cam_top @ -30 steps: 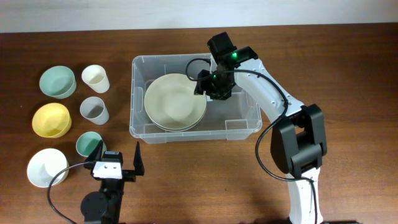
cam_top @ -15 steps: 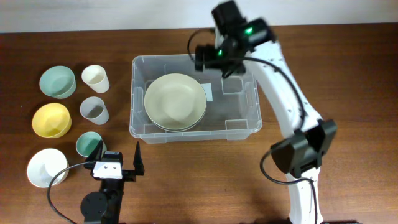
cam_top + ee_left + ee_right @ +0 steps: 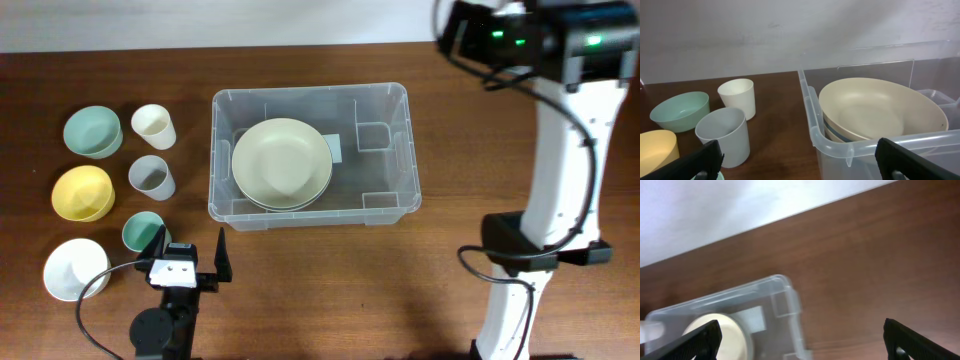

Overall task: Pack container
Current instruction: 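Withdraw the right gripper to the right side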

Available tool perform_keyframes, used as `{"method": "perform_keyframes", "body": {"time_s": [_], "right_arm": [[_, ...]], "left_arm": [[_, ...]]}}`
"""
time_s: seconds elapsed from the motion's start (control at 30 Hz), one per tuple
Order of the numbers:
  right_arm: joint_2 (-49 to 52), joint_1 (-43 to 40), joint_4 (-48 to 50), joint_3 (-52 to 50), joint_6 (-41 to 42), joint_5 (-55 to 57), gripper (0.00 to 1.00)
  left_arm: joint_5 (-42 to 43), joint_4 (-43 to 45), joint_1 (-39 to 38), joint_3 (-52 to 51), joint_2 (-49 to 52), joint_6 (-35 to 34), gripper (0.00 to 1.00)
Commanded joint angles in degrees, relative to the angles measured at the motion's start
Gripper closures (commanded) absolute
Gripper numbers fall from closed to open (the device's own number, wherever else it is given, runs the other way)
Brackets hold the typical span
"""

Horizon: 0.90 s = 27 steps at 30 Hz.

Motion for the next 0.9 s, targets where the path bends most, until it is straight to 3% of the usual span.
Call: {"method": "perform_keyframes", "body": {"time_s": [0.0,0.17,0.4,0.63,0.87], "right_arm": [[-4.0,-4.5,-0.4,-6.3,-5.6,-3.9,0.01],[-10.4,-12.8,-0.4,-26.1,-5.9,-2.6,0.01],[-11.3,-26.0,-0.3,-43.7,-5.3,-0.1,0.01],[-11.3,-35.6,2.5,-52.3,-2.2,-0.3,0.01],[-11.2,-40.3,7.0,-55.4,-2.2,-0.3,0.01]], "left_arm": [[0.0,-0.3,0.3,-0.2,-0.5,-0.3,0.01],[0.0,-0.3,0.3,-0.2,-0.5,-0.3,0.01],[0.0,-0.3,0.3,-0.2,-0.5,-0.3,0.01],[0.0,-0.3,0.3,-0.2,-0.5,-0.3,0.01],[0.0,-0.3,0.3,-0.2,-0.5,-0.3,0.01]]}}
